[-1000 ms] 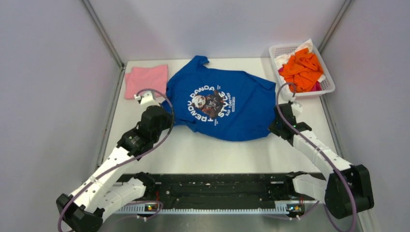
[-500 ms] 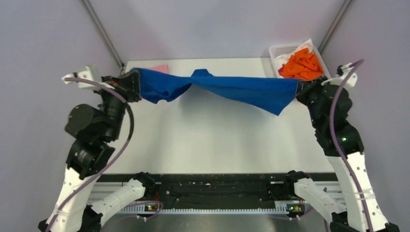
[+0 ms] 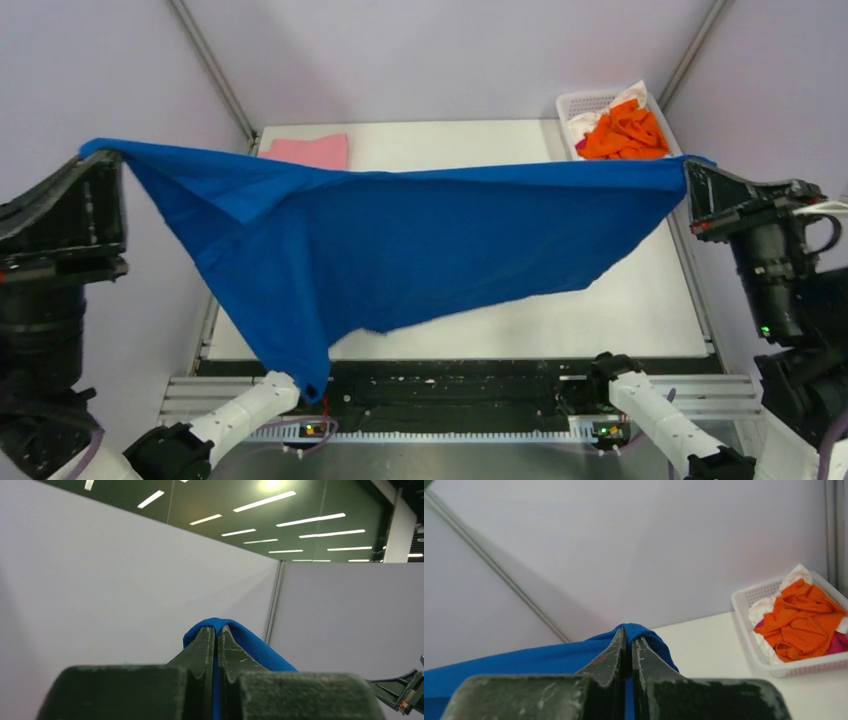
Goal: Fold and stack the t-shirts
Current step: Flatten out the tshirt
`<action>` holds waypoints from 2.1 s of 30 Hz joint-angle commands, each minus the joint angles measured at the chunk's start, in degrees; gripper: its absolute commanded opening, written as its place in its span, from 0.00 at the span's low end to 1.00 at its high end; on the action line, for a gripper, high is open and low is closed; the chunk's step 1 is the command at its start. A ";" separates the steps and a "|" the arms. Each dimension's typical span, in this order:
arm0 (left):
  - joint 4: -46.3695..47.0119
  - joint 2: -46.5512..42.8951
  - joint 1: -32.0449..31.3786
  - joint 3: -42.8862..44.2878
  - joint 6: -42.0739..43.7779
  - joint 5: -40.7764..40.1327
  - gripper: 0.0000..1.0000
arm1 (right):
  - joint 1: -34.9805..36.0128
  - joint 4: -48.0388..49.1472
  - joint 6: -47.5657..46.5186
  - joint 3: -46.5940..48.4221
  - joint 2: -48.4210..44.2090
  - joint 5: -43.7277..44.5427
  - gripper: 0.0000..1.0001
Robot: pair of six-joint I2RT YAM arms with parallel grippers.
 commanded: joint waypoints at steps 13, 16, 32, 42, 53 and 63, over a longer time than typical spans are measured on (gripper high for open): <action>7.43 13.98 2.14 -6.39 10.09 -20.61 0.00 | -0.14 3.85 -4.96 -7.43 5.93 11.69 0.00; 11.43 18.67 2.17 -13.21 13.11 -27.91 0.00 | -0.21 8.25 -4.56 -16.47 9.97 16.45 0.00; -4.28 84.67 15.99 17.04 -0.03 -14.49 0.67 | -3.57 37.82 -2.79 -22.47 61.68 15.83 0.59; 2.14 72.79 16.17 -3.73 -10.86 -4.16 0.99 | -3.53 39.48 0.26 -35.35 49.73 4.51 0.99; 5.90 72.47 16.29 -17.31 -21.17 2.34 0.99 | -2.49 46.43 2.30 -40.58 53.16 -9.88 0.99; 5.59 87.69 18.03 -1.50 -22.50 8.68 0.99 | -2.82 45.76 1.97 -28.19 67.11 -6.48 0.99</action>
